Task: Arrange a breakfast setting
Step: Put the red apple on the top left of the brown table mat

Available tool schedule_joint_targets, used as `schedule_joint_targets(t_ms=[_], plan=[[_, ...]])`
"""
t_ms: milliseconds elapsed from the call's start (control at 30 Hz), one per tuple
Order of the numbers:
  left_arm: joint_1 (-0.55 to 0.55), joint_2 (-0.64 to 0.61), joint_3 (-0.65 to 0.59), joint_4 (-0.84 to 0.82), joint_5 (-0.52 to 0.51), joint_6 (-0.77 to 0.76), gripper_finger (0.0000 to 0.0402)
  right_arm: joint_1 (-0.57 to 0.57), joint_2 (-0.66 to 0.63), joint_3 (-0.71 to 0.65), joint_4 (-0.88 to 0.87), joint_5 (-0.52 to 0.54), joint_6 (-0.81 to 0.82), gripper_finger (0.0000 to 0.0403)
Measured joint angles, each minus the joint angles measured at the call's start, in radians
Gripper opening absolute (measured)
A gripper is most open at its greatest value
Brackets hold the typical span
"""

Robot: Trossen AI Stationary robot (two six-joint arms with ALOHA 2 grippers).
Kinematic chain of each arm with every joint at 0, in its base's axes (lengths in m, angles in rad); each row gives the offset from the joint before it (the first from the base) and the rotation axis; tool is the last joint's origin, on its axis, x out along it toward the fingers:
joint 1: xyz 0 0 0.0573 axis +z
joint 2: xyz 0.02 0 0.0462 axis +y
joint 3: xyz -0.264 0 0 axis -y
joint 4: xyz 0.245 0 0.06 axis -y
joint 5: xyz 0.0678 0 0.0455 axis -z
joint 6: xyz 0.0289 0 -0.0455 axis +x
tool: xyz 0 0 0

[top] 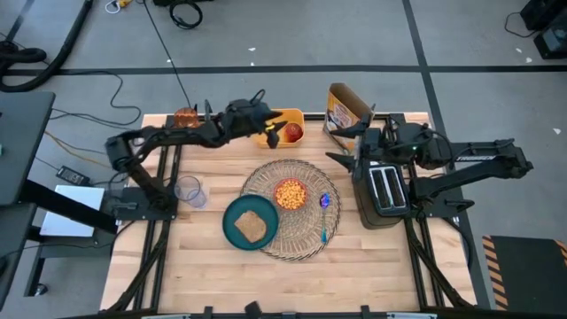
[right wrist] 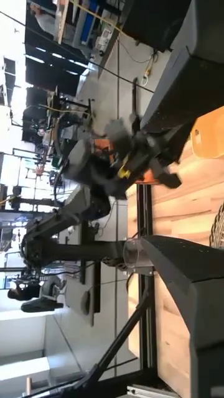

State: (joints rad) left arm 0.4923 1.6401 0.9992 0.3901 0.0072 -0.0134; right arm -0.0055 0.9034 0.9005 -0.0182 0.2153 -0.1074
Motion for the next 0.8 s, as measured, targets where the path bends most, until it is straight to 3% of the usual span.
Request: schedule_joint_targets(t_ms=[367,533,800], plan=[[0.076,0.256,0.158,0.006,0.123,0.057,0.0185,0.032,0.013,0.0,-0.018,0.0,0.0,0.0295],[0.082,0.347,0.219,0.01,0.13,0.092,0.0184,0.046,0.013,0.0,-0.024,0.0,0.002,0.0295],[0.085,0.377,0.257,-0.089,0.114,0.126,0.0161,0.058,0.013,0.0,-0.056,0.0,0.0,0.0295]])
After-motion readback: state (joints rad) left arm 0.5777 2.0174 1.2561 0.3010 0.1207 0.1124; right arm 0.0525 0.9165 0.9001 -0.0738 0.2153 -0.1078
